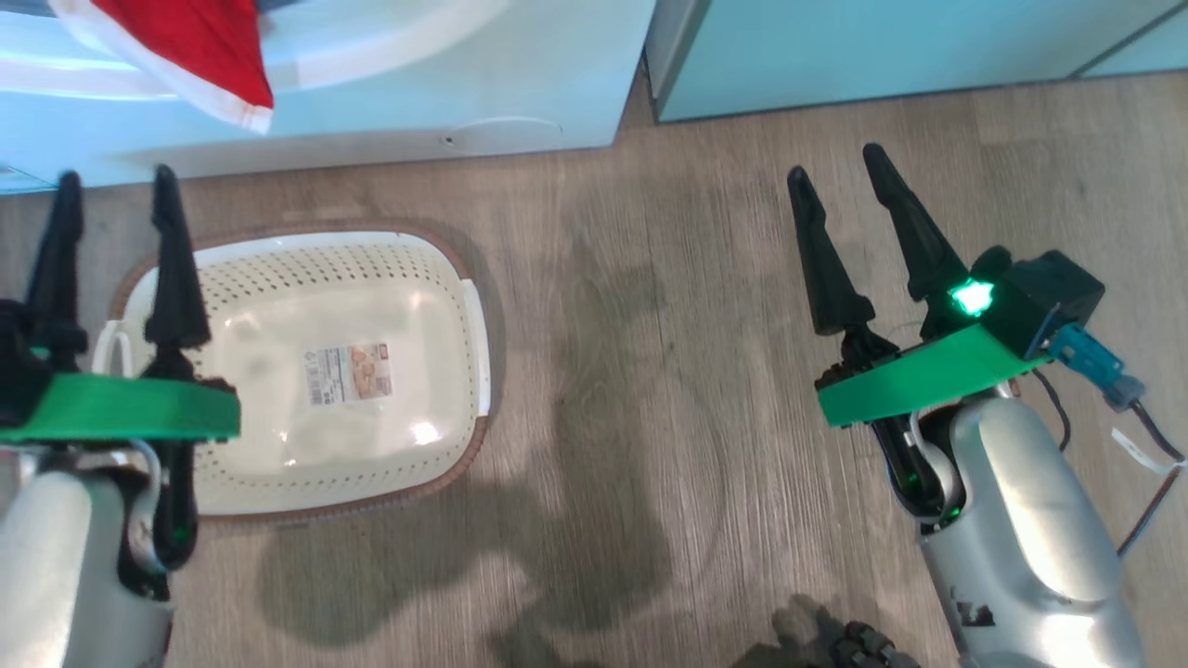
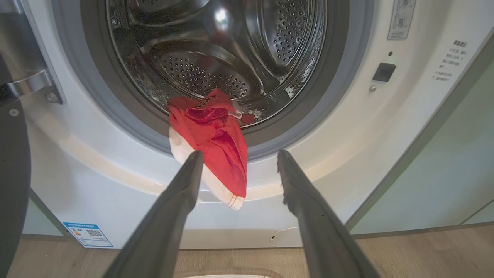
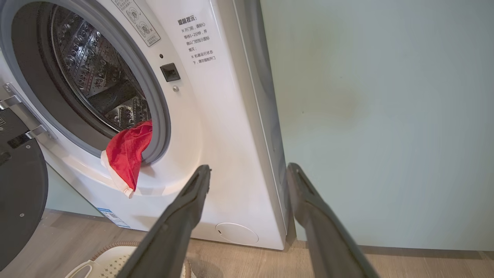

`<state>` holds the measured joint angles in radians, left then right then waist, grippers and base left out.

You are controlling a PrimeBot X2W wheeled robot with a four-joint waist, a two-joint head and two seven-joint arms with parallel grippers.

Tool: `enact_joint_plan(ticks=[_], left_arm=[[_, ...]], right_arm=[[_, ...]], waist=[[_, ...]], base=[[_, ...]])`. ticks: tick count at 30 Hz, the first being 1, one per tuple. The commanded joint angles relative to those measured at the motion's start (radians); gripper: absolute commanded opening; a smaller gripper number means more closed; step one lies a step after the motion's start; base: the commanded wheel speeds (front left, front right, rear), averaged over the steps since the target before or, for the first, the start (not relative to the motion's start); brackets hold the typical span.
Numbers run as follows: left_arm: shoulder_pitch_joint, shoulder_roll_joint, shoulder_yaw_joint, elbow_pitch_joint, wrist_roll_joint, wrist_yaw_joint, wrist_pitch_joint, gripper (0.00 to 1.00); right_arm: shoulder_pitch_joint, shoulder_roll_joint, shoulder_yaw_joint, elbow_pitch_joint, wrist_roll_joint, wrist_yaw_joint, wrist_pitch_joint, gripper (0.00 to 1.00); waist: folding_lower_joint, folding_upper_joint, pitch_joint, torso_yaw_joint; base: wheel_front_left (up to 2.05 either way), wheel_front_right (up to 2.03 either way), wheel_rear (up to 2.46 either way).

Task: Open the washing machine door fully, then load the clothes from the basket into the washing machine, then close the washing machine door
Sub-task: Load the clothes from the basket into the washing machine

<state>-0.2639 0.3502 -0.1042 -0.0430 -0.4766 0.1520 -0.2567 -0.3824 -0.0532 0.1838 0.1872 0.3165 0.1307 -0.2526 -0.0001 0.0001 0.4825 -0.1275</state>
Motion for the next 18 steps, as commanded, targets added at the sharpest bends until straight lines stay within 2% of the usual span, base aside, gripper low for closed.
enact_joint_plan(ticks=[1, 18], left_arm=[[0.001, 0.018, 0.033, -0.020, 0.013, -0.005, -0.005, 1.00], [0.022, -0.007, 0.020, 0.042, 0.024, -0.041, -0.005, 1.00]], right_arm=[[0.015, 0.003, 0.013, -0.026, -0.006, 0.000, -0.005, 1.00], [0.025, 0.003, 0.011, -0.020, -0.004, 0.000, 0.009, 1.00]], waist=[[0.0001, -0.0001, -0.013, 0.008], [0.0001, -0.0001, -0.046, 0.021]], base=[[0.00, 0.00, 0.00], [0.00, 0.00, 0.00]])
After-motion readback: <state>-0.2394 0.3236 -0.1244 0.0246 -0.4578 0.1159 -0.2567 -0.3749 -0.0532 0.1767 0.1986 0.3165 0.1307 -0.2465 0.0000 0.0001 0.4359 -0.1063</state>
